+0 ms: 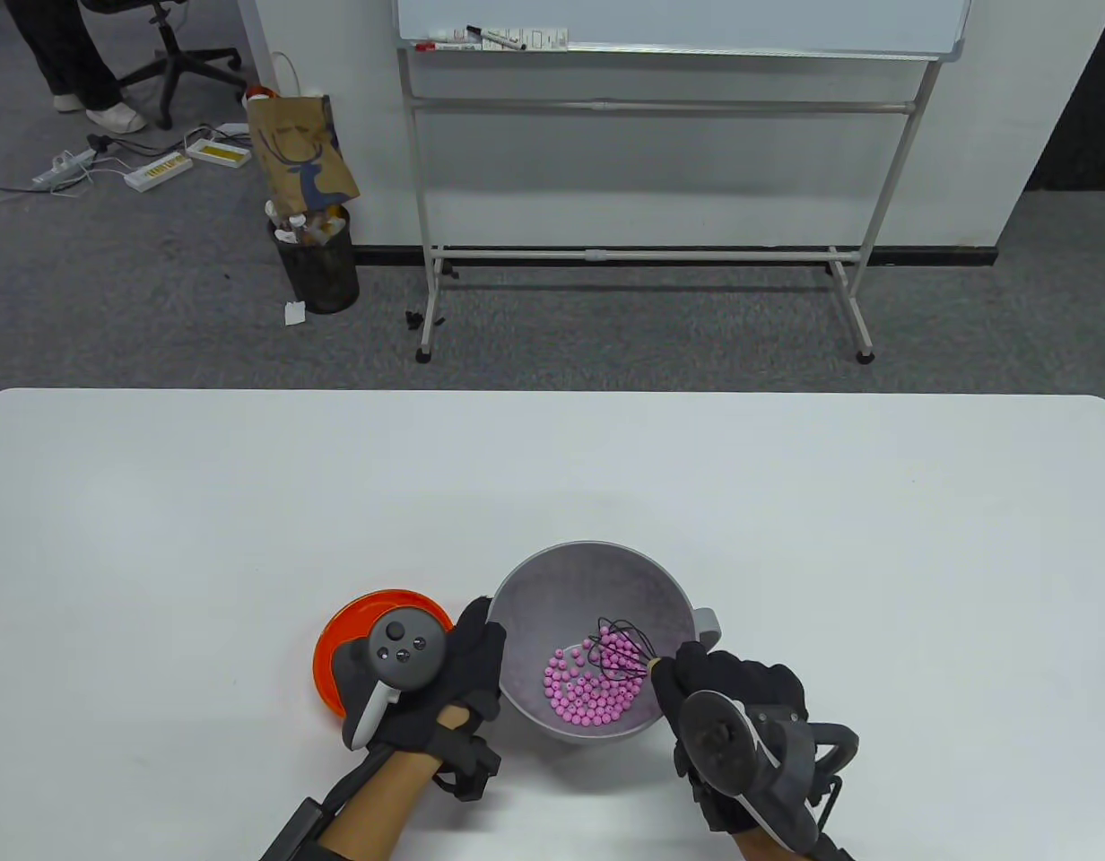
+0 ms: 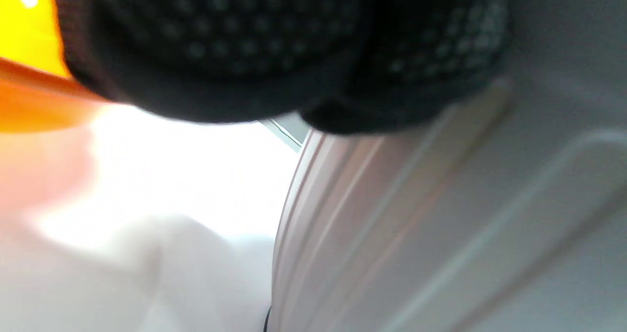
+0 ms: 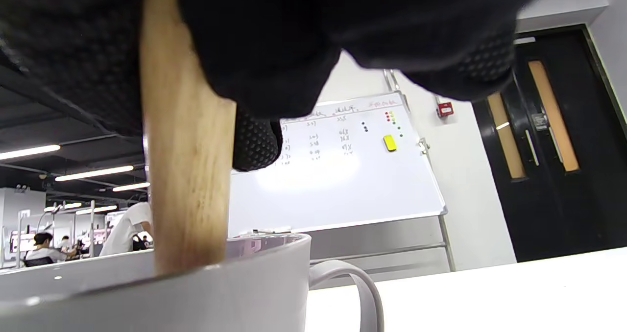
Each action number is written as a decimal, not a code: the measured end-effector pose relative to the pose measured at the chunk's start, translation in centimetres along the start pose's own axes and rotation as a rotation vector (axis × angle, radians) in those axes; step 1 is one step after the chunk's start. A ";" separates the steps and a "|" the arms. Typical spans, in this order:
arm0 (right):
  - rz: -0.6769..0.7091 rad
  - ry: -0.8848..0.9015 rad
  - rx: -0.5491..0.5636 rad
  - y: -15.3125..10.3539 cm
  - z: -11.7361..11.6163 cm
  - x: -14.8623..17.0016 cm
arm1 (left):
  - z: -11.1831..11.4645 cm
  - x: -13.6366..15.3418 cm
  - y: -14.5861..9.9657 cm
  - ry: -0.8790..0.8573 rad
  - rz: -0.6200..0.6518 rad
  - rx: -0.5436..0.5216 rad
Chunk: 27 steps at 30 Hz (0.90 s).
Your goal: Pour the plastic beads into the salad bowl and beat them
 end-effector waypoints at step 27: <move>-0.028 0.018 0.008 0.2 -0.8 0.3 | 0.0 0.0 0.0 -0.004 0.000 -0.003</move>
Point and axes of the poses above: the tracker on the back of each hand, its own x axis roughly to the little-finger side, its own y axis roughly from the wrist to the fingertips, z = x × y, the point moved 4 cm from there along y, roughly from the wrist to the fingertips, and after that the axes turned 6 degrees about -y, right-handed, at the moved point
